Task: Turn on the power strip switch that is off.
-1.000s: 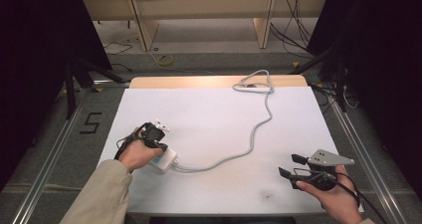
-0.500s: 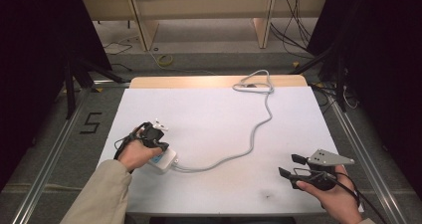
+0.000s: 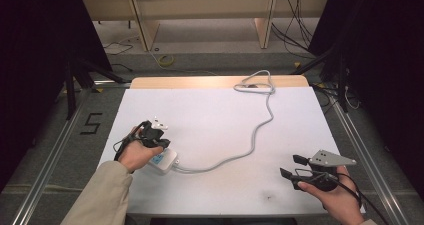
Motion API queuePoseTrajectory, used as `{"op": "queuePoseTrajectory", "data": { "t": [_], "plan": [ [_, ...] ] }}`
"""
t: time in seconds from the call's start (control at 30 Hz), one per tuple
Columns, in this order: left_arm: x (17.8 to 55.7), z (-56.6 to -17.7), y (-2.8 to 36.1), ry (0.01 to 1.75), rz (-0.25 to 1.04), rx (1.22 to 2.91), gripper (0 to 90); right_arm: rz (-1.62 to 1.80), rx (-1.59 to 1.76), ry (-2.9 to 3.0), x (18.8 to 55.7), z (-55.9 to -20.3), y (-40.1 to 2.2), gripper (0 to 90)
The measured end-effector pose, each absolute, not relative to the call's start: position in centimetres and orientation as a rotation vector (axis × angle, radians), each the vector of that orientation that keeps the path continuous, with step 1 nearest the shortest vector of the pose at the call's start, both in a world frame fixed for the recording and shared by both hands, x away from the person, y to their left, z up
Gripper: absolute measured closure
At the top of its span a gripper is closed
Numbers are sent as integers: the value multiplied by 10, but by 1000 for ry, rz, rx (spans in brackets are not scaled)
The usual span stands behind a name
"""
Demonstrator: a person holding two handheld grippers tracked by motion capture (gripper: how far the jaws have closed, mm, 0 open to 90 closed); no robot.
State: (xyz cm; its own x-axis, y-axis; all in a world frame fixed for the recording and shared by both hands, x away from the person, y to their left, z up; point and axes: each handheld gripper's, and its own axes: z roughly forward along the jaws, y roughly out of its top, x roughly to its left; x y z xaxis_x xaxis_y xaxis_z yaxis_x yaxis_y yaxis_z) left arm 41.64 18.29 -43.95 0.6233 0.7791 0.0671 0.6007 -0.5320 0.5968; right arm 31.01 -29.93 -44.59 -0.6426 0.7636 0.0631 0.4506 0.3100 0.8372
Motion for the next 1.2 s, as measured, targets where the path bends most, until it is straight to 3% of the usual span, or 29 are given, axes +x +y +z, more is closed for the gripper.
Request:
{"op": "queuePoseTrajectory", "data": {
  "t": [0.43, 0.63, 1.2],
  "plan": [
    [412, -433, 180, 1048, 526, 2219, 748, 1259, 1086, 2236, 310, -446, -299, 313],
    [409, -431, 177, 1011, 522, 2157, 598, 1259, 1087, 2236, 310, -446, -299, 312],
    [405, -428, 168, 961, 520, 2129, 382, 1260, 1085, 2237, 310, -446, -299, 311]
  ]
}}
